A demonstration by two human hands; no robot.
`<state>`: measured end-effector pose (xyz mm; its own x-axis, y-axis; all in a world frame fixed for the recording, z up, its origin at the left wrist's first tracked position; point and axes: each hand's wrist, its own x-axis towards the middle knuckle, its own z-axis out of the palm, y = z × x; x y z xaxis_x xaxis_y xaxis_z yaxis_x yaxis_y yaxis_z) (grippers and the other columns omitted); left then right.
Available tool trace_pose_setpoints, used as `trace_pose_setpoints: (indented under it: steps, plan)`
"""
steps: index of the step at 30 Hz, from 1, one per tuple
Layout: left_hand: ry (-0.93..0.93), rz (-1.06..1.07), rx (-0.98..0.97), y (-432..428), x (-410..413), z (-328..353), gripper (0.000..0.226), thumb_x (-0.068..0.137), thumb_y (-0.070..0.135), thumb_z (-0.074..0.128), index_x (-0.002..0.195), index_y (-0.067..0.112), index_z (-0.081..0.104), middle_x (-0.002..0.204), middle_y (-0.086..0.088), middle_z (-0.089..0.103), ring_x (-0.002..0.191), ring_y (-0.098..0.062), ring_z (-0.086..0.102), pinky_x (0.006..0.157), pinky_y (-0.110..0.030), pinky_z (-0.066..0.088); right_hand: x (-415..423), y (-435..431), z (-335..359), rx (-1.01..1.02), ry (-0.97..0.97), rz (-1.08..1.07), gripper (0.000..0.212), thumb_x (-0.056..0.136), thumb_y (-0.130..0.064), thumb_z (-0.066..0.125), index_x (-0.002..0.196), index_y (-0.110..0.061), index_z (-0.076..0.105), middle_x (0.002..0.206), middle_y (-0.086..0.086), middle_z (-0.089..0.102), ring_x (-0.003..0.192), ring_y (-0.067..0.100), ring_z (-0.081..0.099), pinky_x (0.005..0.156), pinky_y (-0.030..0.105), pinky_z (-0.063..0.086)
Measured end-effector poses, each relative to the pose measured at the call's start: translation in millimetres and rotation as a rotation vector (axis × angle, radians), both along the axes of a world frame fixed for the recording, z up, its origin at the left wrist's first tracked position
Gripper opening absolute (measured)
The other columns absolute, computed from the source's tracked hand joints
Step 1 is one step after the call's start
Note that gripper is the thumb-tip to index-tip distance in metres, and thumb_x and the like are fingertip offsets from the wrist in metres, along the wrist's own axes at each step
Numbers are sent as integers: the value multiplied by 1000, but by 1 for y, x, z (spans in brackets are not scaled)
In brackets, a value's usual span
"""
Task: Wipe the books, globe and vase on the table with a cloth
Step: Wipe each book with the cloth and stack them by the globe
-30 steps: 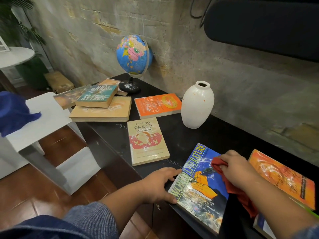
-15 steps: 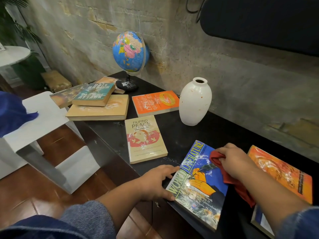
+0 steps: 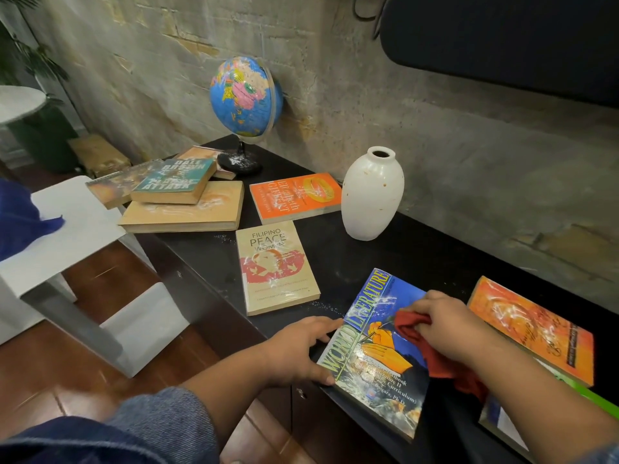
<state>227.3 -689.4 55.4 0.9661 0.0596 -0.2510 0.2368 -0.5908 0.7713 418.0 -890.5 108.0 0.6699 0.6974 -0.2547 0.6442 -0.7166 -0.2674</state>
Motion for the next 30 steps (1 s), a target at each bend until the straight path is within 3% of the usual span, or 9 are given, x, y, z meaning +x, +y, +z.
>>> trace_pose_setpoints:
  steps: [5,8,10,14,17,20,23,26,30]
  plan:
    - [0,6,-5,3,-1,2,97,68,28,82,148,32,27,146,8,33,120,-7,48,110,-29,35,-13,7,-2,38,-54,-24,35,94,-18,52,125,-32,60,113,-2,45,99,20,53,80,26,41]
    - [-6,11,-5,2,-1,1,98,67,32,81,148,32,27,145,8,34,121,-7,48,111,-31,35,-17,-6,-2,47,34,84,37,93,-19,55,127,-33,59,115,-7,46,103,15,52,88,24,40]
    - [1,-23,9,-4,0,-1,97,69,29,82,148,31,27,144,8,35,120,-7,48,110,-29,35,-11,-19,-1,19,35,23,39,92,-17,56,126,-34,60,112,-9,44,109,17,54,90,24,40]
    - [-9,-5,-1,-4,-2,0,97,69,27,82,148,31,27,144,8,34,120,-7,47,110,-28,34,-31,-15,-7,82,-74,-25,47,95,-19,49,134,-43,42,122,-9,40,101,20,56,77,26,43]
    - [-8,-1,-6,-3,-2,1,96,70,25,82,148,30,27,144,8,34,120,-7,47,110,-25,34,-48,-20,-12,167,-11,116,40,92,-21,54,123,-46,53,116,-17,42,105,12,55,84,24,45]
    - [-10,5,-9,-1,-2,1,95,71,24,82,148,30,27,145,8,33,121,-6,47,106,-19,32,-31,-24,-10,177,-4,25,38,91,-16,56,119,-41,61,108,-17,44,106,10,53,83,20,38]
    - [-4,12,-30,0,-4,-1,95,70,25,82,148,31,28,145,8,34,122,-6,47,109,-24,33,-30,-15,-10,173,-109,-80,35,96,-22,51,128,-35,57,113,-12,43,101,12,53,78,21,36]
    - [-8,8,-34,-1,-4,-1,95,69,27,82,147,32,29,142,9,37,120,-6,47,110,-27,35,-52,-14,-9,154,-79,92,42,95,-39,52,137,-42,45,123,-16,38,109,11,52,87,21,42]
    - [-7,11,-35,-2,-4,0,93,70,24,82,147,32,29,140,10,38,121,-5,46,108,-24,34,-45,-29,-7,144,53,182,44,91,-35,61,130,-51,50,115,-22,38,112,4,48,94,17,37]
